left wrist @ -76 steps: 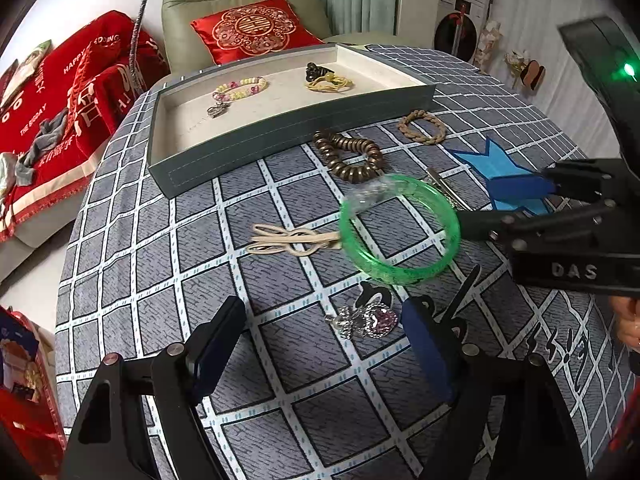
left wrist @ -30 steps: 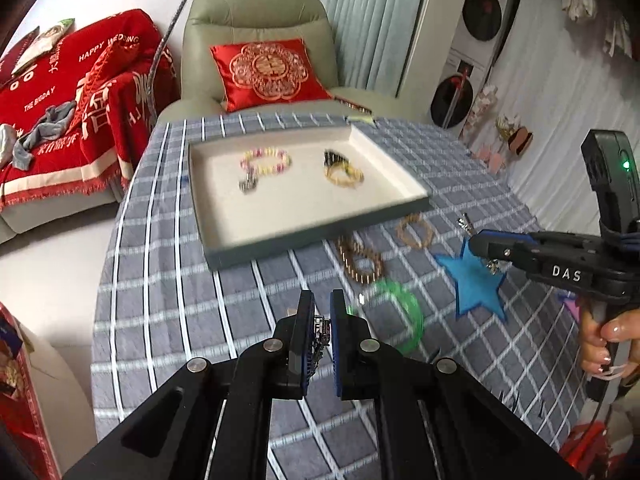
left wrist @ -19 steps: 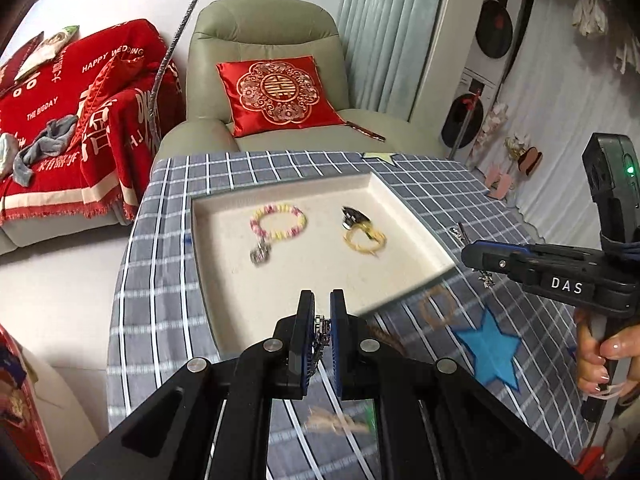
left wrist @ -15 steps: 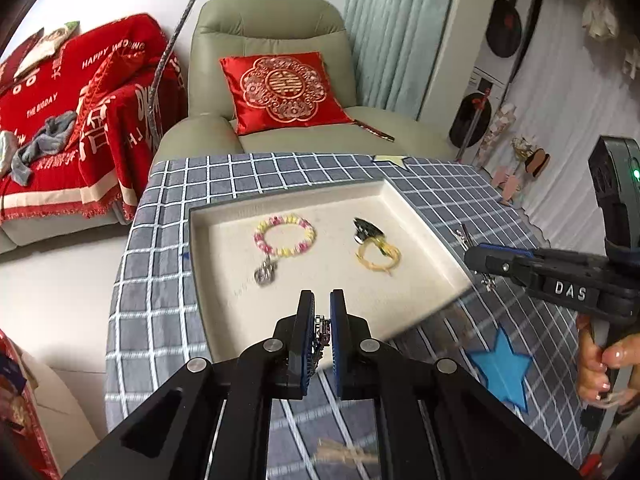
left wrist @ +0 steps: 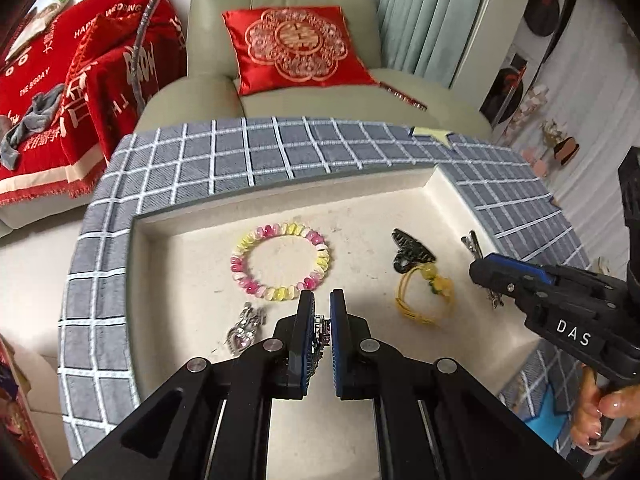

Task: Organize jewelry
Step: 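Lower the hair pin and small silver earring into the tray, opening both grippers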

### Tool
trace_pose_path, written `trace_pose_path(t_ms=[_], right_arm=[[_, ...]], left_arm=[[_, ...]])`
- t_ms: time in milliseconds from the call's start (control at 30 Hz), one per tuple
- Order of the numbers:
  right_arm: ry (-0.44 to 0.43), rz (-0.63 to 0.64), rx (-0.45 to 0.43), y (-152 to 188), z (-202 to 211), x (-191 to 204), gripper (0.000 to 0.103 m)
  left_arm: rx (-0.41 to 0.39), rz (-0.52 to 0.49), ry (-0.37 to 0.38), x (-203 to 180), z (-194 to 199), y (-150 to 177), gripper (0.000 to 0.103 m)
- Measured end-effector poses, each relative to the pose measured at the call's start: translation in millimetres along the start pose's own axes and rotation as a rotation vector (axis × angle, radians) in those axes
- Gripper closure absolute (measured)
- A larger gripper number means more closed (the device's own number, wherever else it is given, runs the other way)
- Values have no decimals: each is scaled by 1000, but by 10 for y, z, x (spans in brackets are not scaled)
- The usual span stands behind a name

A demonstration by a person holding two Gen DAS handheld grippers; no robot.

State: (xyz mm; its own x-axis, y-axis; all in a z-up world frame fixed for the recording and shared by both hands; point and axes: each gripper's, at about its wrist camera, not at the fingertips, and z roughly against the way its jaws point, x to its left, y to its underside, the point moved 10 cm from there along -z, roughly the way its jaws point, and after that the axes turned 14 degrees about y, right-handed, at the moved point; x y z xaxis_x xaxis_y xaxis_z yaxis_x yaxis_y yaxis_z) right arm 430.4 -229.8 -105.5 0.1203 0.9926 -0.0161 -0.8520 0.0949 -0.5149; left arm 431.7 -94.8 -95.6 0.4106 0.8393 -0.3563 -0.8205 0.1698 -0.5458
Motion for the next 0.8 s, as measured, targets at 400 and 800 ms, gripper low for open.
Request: trace_pose_path(t_ms=[400, 800], right_arm=[[29, -6, 38, 48, -359, -94, 86], [16, -7, 38, 48, -323, -30, 54]], left_arm=[[68, -46, -72, -6, -305, 112, 80], [67, -65, -105, -13, -270, 129, 80]])
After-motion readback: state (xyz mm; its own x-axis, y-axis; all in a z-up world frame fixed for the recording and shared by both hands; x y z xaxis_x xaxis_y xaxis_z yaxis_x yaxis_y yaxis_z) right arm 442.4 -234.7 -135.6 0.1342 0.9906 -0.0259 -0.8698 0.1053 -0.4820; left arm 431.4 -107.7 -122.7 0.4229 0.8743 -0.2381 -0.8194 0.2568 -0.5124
